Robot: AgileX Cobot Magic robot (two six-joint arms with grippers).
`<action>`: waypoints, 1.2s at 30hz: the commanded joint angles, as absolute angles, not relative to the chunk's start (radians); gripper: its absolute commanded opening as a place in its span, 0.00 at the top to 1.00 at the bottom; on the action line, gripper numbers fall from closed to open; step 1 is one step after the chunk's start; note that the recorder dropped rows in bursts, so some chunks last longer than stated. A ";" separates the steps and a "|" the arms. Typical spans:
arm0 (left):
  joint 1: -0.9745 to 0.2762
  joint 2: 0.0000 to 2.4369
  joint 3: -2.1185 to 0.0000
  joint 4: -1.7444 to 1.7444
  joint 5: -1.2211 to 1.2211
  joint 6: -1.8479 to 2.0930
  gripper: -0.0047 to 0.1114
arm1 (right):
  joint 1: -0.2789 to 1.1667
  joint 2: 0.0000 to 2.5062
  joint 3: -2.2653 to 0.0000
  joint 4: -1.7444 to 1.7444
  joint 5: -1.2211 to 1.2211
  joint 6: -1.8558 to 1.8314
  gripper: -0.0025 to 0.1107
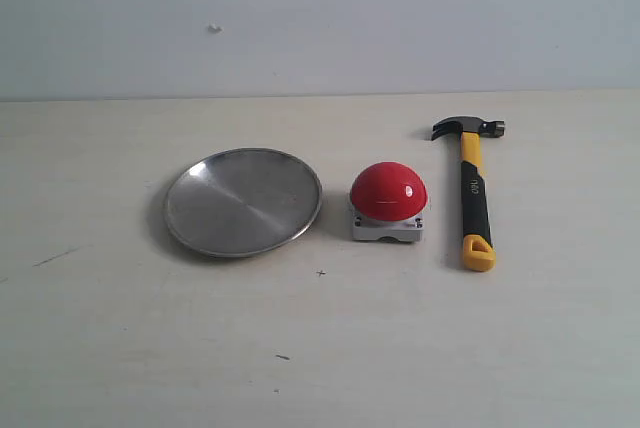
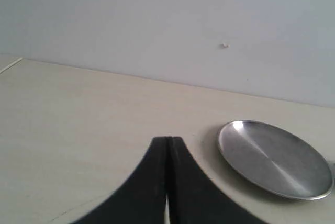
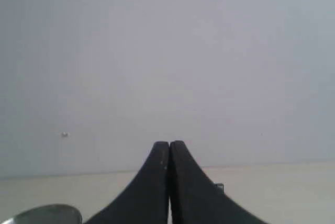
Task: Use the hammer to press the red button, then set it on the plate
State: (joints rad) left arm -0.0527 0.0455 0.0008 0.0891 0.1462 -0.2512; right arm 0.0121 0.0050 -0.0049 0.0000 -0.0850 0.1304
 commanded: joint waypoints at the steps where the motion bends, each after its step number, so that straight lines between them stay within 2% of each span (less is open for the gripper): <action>1: -0.060 0.043 0.000 0.089 0.134 -0.259 0.96 | 0.006 0.000 0.000 0.000 -0.246 0.145 0.98; 8: -0.060 0.043 0.000 0.089 0.134 -0.259 0.96 | 0.006 0.000 0.000 0.000 -0.559 0.452 0.98; 11: -0.060 0.043 0.000 0.089 0.134 -0.259 0.96 | 0.006 0.000 0.000 0.013 -0.663 0.435 0.98; 16: -0.060 0.043 0.000 0.089 0.134 -0.259 0.96 | 0.006 0.000 0.000 0.121 -0.666 0.469 0.98; 24: -0.060 0.043 0.000 0.089 0.134 -0.259 0.96 | 0.006 0.130 -0.062 0.288 -0.670 0.244 0.98; 26: -0.060 0.043 0.000 0.089 0.134 -0.259 0.96 | 0.006 0.183 -0.134 0.316 -0.578 0.203 0.98; 33: -0.060 0.043 0.000 0.089 0.134 -0.259 0.96 | 0.006 0.524 -0.499 0.425 -0.039 -0.272 0.98; 36: -0.060 0.043 0.000 0.089 0.134 -0.259 0.96 | 0.004 0.670 -0.635 0.431 0.164 -0.307 0.98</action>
